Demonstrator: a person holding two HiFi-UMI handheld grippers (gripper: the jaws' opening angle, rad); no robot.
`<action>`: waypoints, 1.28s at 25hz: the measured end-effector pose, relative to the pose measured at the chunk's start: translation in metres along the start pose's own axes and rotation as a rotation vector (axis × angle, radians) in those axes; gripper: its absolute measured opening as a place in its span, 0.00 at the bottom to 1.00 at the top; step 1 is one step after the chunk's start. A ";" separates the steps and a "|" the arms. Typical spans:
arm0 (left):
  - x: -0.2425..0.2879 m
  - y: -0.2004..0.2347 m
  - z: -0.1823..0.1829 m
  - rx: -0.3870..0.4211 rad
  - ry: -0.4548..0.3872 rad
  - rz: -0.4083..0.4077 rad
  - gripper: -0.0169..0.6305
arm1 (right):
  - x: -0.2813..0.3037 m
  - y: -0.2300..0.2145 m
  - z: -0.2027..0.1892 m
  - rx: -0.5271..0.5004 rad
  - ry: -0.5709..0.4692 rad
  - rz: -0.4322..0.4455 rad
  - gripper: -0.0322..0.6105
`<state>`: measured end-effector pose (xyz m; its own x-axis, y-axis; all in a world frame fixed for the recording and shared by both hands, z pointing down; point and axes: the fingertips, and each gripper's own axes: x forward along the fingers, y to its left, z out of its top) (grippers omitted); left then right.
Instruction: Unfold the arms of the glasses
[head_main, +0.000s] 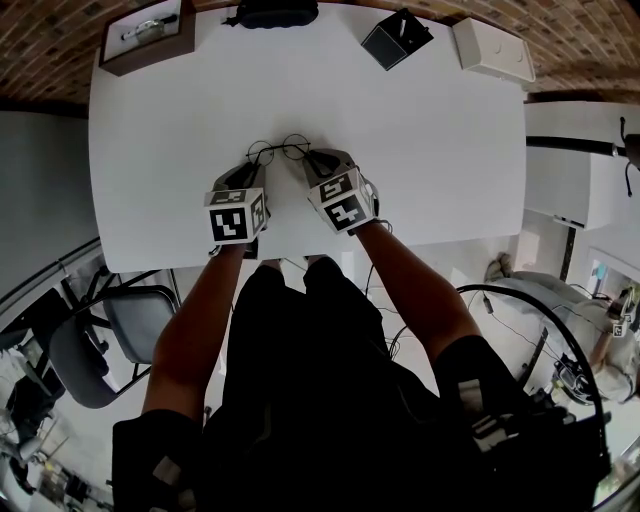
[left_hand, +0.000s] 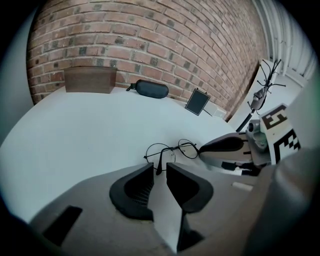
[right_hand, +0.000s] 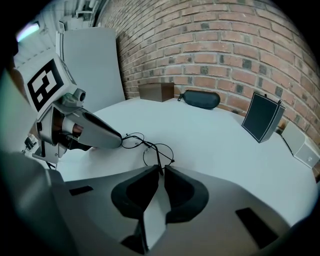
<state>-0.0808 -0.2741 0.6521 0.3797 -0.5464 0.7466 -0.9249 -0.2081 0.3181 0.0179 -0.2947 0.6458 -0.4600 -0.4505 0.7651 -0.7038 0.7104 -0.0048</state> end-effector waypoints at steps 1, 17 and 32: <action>-0.001 0.001 0.000 0.002 0.000 0.006 0.16 | 0.000 0.000 0.000 -0.008 0.004 -0.002 0.11; -0.001 0.006 -0.005 0.095 0.035 0.037 0.09 | 0.000 0.009 0.004 -0.058 0.003 -0.006 0.09; -0.023 -0.011 0.001 0.161 -0.076 -0.023 0.08 | -0.030 0.030 0.017 -0.142 -0.128 -0.016 0.08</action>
<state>-0.0792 -0.2597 0.6312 0.4042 -0.5983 0.6918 -0.9092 -0.3452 0.2327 0.0016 -0.2692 0.6112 -0.5209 -0.5211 0.6761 -0.6323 0.7677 0.1045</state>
